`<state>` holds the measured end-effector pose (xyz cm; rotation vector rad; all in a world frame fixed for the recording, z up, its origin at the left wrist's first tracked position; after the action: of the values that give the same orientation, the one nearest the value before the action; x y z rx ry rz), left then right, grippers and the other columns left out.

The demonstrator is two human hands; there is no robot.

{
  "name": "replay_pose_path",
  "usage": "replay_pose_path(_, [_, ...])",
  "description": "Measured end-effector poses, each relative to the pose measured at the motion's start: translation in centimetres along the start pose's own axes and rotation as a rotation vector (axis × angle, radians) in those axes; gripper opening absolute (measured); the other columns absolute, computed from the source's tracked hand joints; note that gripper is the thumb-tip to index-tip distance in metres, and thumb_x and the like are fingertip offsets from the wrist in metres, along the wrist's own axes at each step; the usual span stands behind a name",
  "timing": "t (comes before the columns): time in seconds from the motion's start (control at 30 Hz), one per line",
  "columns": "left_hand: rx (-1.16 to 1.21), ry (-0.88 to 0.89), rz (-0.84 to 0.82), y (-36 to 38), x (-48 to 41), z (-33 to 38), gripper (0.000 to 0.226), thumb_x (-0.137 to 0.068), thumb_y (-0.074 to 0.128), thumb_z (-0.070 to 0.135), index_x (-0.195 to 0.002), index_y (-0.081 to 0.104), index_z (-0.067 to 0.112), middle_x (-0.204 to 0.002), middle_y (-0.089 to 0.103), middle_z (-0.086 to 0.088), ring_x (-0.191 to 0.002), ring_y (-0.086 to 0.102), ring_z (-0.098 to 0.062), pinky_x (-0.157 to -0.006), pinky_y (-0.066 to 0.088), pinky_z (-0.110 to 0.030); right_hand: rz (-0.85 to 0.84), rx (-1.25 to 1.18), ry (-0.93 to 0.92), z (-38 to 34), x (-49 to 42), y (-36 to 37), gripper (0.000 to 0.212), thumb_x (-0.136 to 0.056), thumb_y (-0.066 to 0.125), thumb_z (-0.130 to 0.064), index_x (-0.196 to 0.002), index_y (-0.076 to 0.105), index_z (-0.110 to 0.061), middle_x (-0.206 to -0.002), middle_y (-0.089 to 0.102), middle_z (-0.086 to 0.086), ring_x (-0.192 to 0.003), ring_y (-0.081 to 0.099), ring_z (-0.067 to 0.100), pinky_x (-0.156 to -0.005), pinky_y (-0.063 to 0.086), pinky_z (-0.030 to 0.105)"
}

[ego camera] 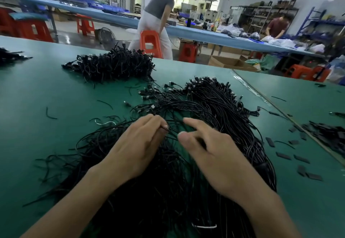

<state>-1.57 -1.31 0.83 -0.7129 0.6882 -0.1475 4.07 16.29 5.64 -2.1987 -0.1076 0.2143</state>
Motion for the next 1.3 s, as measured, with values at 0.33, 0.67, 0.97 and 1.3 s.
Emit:
replay_pose_path(0.33, [-0.027,-0.011,-0.028,-2.3,-0.5,-1.5,0.027,-0.104,0.035,0.049,-0.098,0.059,0.037,-0.090,0.059,0.023,-0.086,0.059,-0.002,-0.072,0.046,-0.020,0.264,-0.240,-0.128,-0.5,-3.3,1.7,0.017,-0.099,0.057,-0.028,-0.096,0.073,-0.028,-0.078,0.066,-0.021,-0.078,0.062,-0.002,-0.066,0.045,0.011])
replay_pose_path(0.67, [-0.105,-0.085,0.190,-4.6,-0.4,-1.9,0.029,-0.102,0.040,0.051,-0.087,0.056,0.033,-0.083,0.040,0.020,-0.076,0.047,-0.004,-0.062,0.034,-0.017,0.475,-0.287,0.145,3.9,-3.0,0.4,0.015,-0.094,0.049,-0.042,-0.088,0.062,-0.044,-0.092,0.069,-0.016,-0.092,0.058,-0.013,-0.070,0.041,0.000])
replay_pose_path(0.97, [0.192,0.009,0.296,-5.9,0.4,1.8,0.008,-0.094,0.058,0.037,-0.089,0.064,0.036,-0.079,0.053,0.013,-0.067,0.049,-0.007,-0.062,0.035,-0.011,0.420,-0.165,0.099,2.9,-1.2,-1.2,0.023,-0.101,0.052,-0.025,-0.087,0.065,-0.036,-0.066,0.063,-0.005,-0.067,0.058,0.015,-0.058,0.047,0.020])
replay_pose_path(1.3, [-0.172,-0.254,0.059,-7.1,0.8,0.7,0.048,-0.085,0.035,0.075,-0.076,0.064,0.037,-0.071,0.062,0.024,-0.067,0.057,0.002,-0.045,0.036,-0.026,0.139,0.134,0.263,3.9,-0.9,-2.3,0.020,-0.102,0.053,-0.030,-0.110,0.069,-0.022,-0.085,0.067,-0.009,-0.075,0.063,0.006,-0.062,0.047,0.015])
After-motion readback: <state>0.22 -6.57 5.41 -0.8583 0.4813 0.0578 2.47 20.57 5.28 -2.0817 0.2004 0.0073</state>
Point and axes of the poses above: each hand's wrist, its own x-axis away from the middle knuckle, its own y-axis out of the palm, z = x × y, the point moved 2 cm from there along -x, towards the middle knuckle
